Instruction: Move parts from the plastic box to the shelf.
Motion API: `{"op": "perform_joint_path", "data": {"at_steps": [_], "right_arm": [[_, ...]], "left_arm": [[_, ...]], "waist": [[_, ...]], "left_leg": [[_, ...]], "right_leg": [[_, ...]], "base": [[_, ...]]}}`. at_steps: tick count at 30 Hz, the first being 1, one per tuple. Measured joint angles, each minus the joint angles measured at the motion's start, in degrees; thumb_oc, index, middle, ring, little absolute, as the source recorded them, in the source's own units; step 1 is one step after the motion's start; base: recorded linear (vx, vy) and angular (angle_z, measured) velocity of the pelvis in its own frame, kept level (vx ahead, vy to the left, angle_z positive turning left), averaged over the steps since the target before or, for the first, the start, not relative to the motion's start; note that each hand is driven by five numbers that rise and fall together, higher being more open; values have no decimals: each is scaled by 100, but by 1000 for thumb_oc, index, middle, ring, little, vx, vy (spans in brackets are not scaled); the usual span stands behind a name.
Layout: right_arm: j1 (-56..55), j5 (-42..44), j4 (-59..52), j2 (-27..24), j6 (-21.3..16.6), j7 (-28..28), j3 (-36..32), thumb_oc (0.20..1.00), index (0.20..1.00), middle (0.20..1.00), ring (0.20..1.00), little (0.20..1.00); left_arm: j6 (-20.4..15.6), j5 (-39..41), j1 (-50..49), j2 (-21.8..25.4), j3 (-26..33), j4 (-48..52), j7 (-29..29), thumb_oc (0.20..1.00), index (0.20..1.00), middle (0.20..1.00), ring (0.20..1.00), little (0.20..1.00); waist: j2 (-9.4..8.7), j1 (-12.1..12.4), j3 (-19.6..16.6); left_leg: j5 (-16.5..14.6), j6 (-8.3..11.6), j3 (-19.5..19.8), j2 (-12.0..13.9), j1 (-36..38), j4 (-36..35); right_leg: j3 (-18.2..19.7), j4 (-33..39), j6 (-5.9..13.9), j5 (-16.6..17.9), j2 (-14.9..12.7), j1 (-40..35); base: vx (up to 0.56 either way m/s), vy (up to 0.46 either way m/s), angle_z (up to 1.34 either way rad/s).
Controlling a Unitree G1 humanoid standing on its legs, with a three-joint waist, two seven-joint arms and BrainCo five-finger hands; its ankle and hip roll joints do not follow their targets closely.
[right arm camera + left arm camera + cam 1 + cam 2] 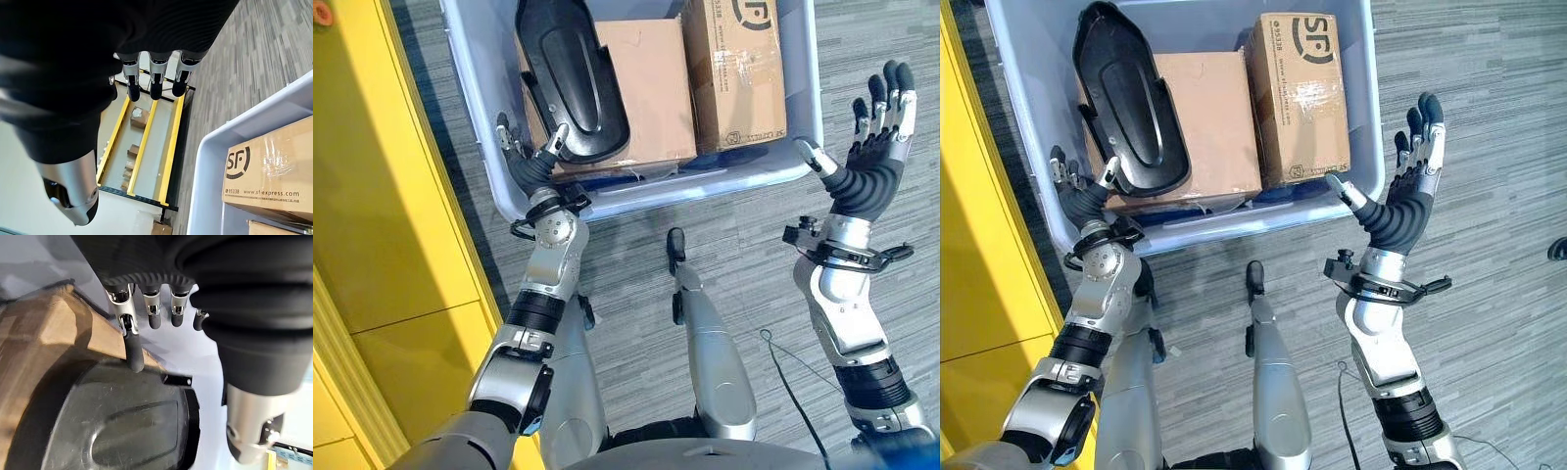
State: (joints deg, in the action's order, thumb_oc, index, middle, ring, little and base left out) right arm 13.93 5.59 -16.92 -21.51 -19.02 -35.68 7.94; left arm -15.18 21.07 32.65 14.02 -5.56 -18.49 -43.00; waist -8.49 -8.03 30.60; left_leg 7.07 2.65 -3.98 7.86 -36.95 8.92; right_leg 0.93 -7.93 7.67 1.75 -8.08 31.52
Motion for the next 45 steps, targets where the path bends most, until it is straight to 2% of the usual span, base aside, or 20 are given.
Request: {"op": "perform_joint_path", "data": {"at_steps": [10,17,25,27,33,35,37,38,39,45], "right_arm": [[210,-44,-8,-1,-9,-68,-8,1000,1000,1000,1000,1000],[218,-204,-8,-2,-9,-90,-23,1000,1000,1000,1000,1000],[221,-204,-16,-4,-12,-91,-55,1000,1000,1000,1000,1000],[224,-205,-22,-7,-13,-91,-55,1000,1000,1000,1000,1000],[265,-202,-70,-259,-19,-91,-65,1000,1000,1000,1000,1000],[294,-201,-279,-421,-26,-82,-72,1000,1000,1000,1000,1000],[337,-198,-313,-441,-30,-86,-73,1000,1000,1000,1000,1000],[368,-193,-320,-440,-42,-84,-72,1000,1000,1000,1000,1000],[385,-194,-334,-440,-46,-77,-73,1000,1000,1000,1000,1000],[390,-191,-346,-435,-47,-42,-77,1000,1000,1000,1000,1000]], "left_arm": [[124,-292,36,33,68,-9,-113,1000,1000,1000,1000,1000],[352,-492,506,214,-35,-962,-105,1000,1000,1000,1000,1000],[366,-476,872,277,-61,-1322,-58,1000,1000,1000,1000,1000],[386,-464,1186,283,-62,-2040,2,1000,1000,1000,1000,1000],[489,-352,1551,419,-106,-2487,38,1000,1000,1000,1000,1000],[599,-363,2210,481,-309,-3393,36,1000,1000,1000,1000,1000],[714,-439,2417,520,-495,-3791,52,1000,1000,1000,1000,1000],[791,-480,2557,553,-562,-3893,65,827,827,827,827,827],[847,-485,2636,557,-594,-3934,68,200,200,200,200,200],[1018,-488,2876,639,-781,-4227,69,200,200,200,200,200]], "waist": [[0,27,0],[-4,-33,-2],[-19,-50,-12],[-35,-71,-22],[-84,-174,-54],[-89,-177,-57],[-116,-184,-75],[-120,-184,-78],[-121,-184,-79],[-238,-184,-157]], "left_leg": [[-29,12,4,-1,-29,-2],[-35,12,4,-1,-128,13],[-36,14,4,0,-220,42],[-36,14,6,-1,-231,43],[-53,28,33,1,-393,133],[-69,24,32,2,-454,217],[-80,24,21,7,-485,244],[-86,23,24,7,-539,259],[-95,18,23,7,-583,292],[-133,-6,-11,-4,-640,360]], "right_leg": [[-10,21,-4,-17,0,13],[-11,10,-7,-19,0,109],[-10,-6,-6,-18,1,194],[-10,-7,-4,-16,1,203],[-12,-26,6,-5,6,318],[-4,-99,8,-5,4,378],[0,-105,9,-13,3,408],[-1,-99,9,-10,3,444],[-1,-99,7,-8,2,465],[32,-113,28,3,-15,513]], "base": [[0,0,0],[0,0,0],[0,0,0],[0,0,0],[0,0,0],[6,7,-2],[5,8,-2],[0,0,0],[10,25,3],[3,0,-1]]}}
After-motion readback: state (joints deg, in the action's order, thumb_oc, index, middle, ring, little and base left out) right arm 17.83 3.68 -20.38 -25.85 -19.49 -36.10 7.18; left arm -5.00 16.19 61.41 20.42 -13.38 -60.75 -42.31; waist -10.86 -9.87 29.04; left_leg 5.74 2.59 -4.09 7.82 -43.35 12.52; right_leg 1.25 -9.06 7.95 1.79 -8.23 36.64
